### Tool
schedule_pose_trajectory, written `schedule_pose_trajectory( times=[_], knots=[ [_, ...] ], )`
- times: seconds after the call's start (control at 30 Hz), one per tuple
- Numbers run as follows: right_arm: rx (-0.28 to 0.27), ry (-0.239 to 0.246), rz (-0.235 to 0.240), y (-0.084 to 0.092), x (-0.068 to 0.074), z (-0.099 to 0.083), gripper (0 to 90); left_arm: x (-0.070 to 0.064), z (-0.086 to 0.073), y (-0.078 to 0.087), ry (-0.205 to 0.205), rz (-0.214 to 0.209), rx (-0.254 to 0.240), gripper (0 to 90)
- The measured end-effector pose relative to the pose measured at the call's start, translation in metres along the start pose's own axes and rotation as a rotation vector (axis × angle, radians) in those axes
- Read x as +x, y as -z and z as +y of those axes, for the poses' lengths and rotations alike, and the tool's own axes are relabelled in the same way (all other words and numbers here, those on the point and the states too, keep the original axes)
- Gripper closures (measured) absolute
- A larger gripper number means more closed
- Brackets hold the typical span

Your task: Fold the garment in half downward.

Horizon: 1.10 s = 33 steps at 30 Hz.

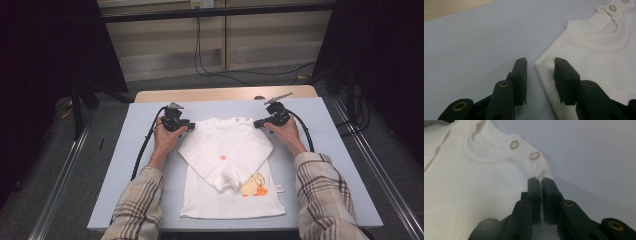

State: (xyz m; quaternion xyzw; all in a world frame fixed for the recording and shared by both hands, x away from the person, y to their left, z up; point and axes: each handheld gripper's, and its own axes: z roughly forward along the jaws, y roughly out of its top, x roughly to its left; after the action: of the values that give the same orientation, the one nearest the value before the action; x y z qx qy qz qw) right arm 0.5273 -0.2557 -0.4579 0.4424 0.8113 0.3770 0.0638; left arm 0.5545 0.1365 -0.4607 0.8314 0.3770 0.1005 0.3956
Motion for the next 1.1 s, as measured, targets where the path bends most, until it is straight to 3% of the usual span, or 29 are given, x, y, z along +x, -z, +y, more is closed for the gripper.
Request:
schedule_pose_trajectory(
  times=[0.13,0.2,0.3,0.4,0.47,0.73,0.83,1.1],
  knots=[
    [0.005,0.004,-0.007,0.000,0.001,0.000,85.2,-0.001,0.001,0.000,-0.006,-0.002,0.004,64.1],
    [0.005,0.005,-0.007,0.000,0.001,0.000,85.3,-0.003,0.000,-0.001,-0.005,-0.038,0.005,74.5],
    [0.007,0.004,-0.006,0.000,0.001,0.001,85.3,-0.009,0.002,-0.002,-0.037,-0.011,0.018,75.3],
    [0.007,0.004,-0.009,0.000,0.002,0.001,85.3,-0.007,0.002,-0.002,-0.001,-0.026,0.012,76.9],
    [0.009,0.001,-0.013,0.000,0.002,0.001,85.3,-0.006,0.001,-0.002,0.017,-0.045,0.004,85.3],
    [0.018,0.011,-0.025,0.001,0.004,0.004,86.0,-0.002,0.000,0.000,0.063,-0.066,-0.018,87.7],
    [-0.006,-0.010,-0.009,0.005,0.002,0.004,86.2,-0.003,0.004,0.006,0.072,-0.072,-0.037,87.8],
    [-0.047,-0.022,0.009,0.013,0.003,0.005,86.3,-0.007,0.009,0.018,0.058,-0.090,-0.071,87.8]
  ],
)
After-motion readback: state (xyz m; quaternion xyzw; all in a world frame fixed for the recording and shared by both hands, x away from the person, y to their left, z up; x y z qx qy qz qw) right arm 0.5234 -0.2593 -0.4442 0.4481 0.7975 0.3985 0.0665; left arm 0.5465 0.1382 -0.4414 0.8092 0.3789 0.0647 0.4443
